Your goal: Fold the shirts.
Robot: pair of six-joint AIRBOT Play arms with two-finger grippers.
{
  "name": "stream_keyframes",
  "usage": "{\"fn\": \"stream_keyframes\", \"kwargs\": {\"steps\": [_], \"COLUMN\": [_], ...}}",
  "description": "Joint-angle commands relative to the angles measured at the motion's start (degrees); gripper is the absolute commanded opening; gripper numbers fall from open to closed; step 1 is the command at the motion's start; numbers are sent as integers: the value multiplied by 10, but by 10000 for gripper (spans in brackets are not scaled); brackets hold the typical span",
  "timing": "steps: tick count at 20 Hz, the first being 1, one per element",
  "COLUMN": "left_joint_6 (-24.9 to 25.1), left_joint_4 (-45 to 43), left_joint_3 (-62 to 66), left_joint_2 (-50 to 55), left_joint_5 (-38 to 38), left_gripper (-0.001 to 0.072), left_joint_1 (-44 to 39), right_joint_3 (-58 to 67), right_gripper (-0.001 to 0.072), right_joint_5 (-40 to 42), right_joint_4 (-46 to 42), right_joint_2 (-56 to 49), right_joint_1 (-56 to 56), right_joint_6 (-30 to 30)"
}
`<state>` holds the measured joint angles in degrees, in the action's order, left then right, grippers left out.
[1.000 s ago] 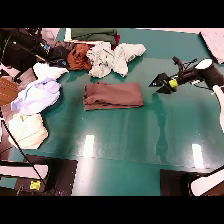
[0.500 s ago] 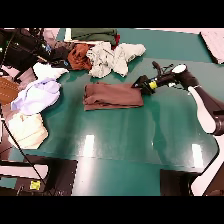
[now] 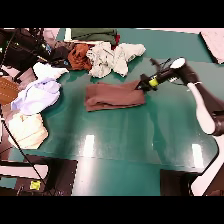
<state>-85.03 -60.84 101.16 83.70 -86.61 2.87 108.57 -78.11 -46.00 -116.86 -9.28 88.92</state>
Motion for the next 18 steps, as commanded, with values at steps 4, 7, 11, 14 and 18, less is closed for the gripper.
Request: {"fn": "stream_keyframes", "kwargs": {"steps": [4, 7, 11, 14, 18], "left_joint_6": [0, 0, -1, 0, 0], "left_joint_4": [21, 30, 37, 74, 88], "left_joint_3": [0, 0, 0, 0, 0], "left_joint_2": [0, 0, 0, 0, 0], "left_joint_5": [0, 1, -3, 7, 15], "left_gripper": [23, 24, 24, 23, 23], "left_joint_1": [0, 0, 0, 0, 0], "right_joint_3": [-181, -315, -449, -520, -615], "right_gripper": [32, 32, 32, 31, 31], "right_joint_5": [67, 141, 253, 302, 306], "right_joint_4": [-30, 47, 134, 133, 128], "right_joint_2": [179, 264, 358, 423, 485], "right_joint_1": [198, 334, 493, 592, 690], "right_joint_6": [63, 63, 38, 36, 35]}}
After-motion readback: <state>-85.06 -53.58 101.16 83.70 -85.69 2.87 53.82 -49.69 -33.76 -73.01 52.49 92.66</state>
